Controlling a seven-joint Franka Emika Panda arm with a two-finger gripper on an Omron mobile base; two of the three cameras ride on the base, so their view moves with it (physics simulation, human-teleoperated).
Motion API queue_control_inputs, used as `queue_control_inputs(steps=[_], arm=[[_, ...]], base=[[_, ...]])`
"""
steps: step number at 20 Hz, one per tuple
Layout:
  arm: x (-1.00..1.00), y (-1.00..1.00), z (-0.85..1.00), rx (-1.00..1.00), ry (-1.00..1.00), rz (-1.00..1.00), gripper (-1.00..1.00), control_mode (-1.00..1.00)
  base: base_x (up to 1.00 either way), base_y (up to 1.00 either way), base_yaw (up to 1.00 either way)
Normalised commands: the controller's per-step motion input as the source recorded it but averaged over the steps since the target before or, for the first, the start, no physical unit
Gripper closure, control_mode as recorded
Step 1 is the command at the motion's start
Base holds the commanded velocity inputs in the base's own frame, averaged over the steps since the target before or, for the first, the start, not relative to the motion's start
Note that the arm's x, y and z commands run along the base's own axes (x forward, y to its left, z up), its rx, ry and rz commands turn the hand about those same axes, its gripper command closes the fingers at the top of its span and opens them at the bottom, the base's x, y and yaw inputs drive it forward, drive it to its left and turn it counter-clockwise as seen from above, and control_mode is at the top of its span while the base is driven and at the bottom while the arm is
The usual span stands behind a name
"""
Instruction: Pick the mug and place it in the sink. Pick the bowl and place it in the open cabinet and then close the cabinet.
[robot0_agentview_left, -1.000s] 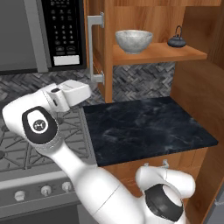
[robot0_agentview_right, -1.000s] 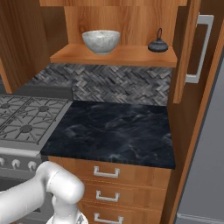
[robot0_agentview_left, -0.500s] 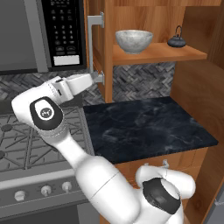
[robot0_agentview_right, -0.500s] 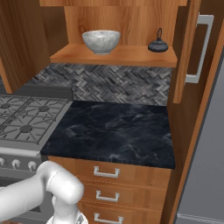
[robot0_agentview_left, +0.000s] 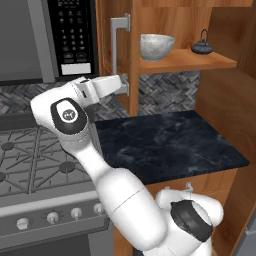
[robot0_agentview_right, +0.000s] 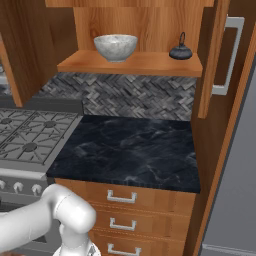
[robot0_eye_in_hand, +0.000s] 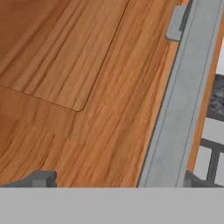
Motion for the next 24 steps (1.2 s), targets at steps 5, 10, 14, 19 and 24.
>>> queue_control_inputs(steps=[5, 10, 14, 19, 24], arm=[[0.0, -0.98, -0.01, 0.09, 0.0, 0.41, -1.0, -1.0], [0.07, -1.0, -0.02, 0.09, -0.01, 0.51, -1.0, -1.0], [0.67, -1.0, -0.08, 0.11, 0.0, 0.41, -1.0, -1.0], [1.0, -0.8, -0.04, 0.04, 0.14, 0.15, -1.0, -1.0], [1.0, -0.5, 0.0, 0.0, 0.27, -0.07, -1.0, -1.0]], base=[[0.0, 0.0, 0.0], [0.0, 0.0, 0.0], [0.0, 0.0, 0.0], [0.0, 0.0, 0.0], [0.0, 0.0, 0.0]])
